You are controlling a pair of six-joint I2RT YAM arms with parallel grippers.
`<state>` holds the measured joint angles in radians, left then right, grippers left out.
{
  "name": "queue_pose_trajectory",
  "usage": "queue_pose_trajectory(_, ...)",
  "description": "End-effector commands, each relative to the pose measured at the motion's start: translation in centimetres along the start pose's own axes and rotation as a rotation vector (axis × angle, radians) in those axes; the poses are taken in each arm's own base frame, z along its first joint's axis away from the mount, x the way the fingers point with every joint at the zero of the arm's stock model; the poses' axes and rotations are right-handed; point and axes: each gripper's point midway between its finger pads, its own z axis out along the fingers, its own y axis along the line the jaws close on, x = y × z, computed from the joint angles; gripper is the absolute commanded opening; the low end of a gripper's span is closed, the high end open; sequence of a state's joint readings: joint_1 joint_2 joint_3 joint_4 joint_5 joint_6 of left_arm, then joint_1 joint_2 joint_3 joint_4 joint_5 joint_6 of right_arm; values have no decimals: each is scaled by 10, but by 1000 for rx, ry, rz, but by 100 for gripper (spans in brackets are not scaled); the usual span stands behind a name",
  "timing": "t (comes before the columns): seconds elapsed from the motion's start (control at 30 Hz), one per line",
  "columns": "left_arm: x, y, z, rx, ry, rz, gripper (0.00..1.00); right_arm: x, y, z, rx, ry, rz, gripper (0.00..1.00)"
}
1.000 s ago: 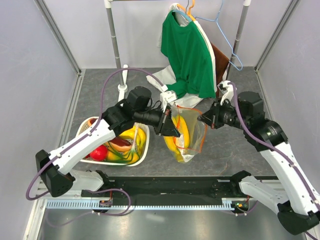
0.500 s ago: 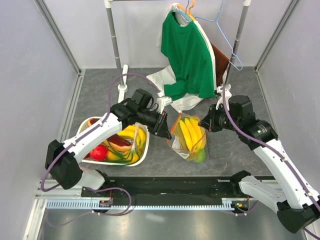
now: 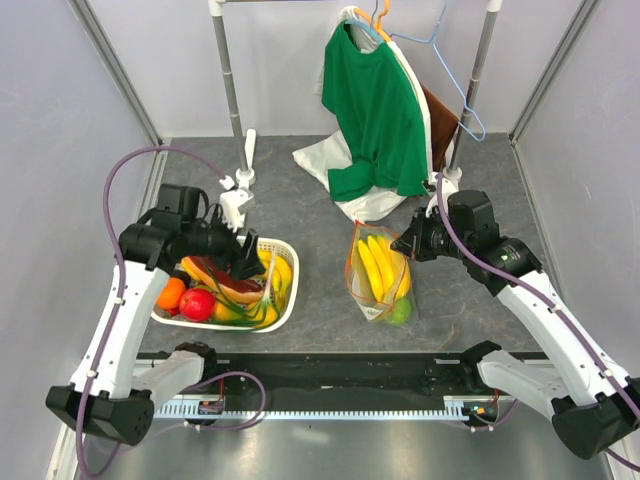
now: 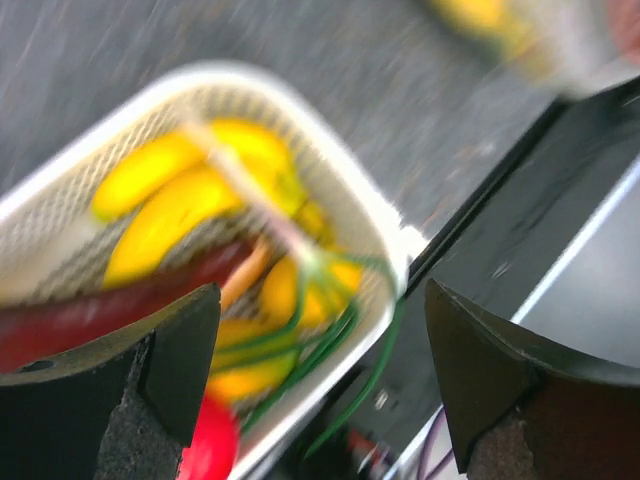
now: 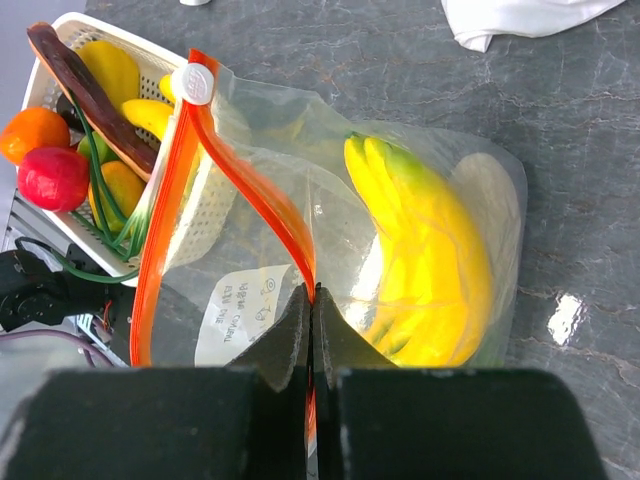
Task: Place the food in the zip-top bag and seal the zipper
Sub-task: Pick up the fake fruit from the bin.
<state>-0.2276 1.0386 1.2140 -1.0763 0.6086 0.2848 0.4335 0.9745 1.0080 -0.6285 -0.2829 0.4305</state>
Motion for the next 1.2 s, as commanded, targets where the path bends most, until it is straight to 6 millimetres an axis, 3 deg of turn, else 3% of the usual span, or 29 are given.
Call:
queue_pose_trajectory(0.0, 79, 47, -37, -223, 338, 57, 90, -9, 6, 2, -33, -35, 9, 0)
queue_pose_trajectory(0.1, 110, 63, -51, -281, 466, 47, 93, -10, 8, 3, -42, -34, 9, 0)
queue_pose_trajectory(0.3, 141, 88, -63, -311, 633, 223, 96, -10, 10, 2, -50, -33, 11, 0)
queue_pose_trajectory(0.6, 165, 111, -46, -302, 721, 290, 99, -7, 9, -2, -48, -36, 9, 0)
queue_pose_trajectory(0.83, 183, 117, -29, -269, 728, 312, 98, -7, 10, 0, -54, -27, 3, 0)
queue_pose_trajectory(1.0, 172, 114, -29, -262, 699, 304, 83, -7, 10, 1, -51, -22, 1, 0)
queue_pose_trajectory(1.03, 168, 112, -30, -259, 689, 299, 73, -6, 9, 2, -50, -20, 0, 0)
queue_pose_trajectory(1.13, 150, 106, -37, -250, 660, 280, 56, -6, 9, 2, -49, -20, 2, 0)
queue_pose_trajectory(1.17, 145, 103, -38, -238, 646, 270, 55, -5, 8, 3, -46, -15, 0, 0)
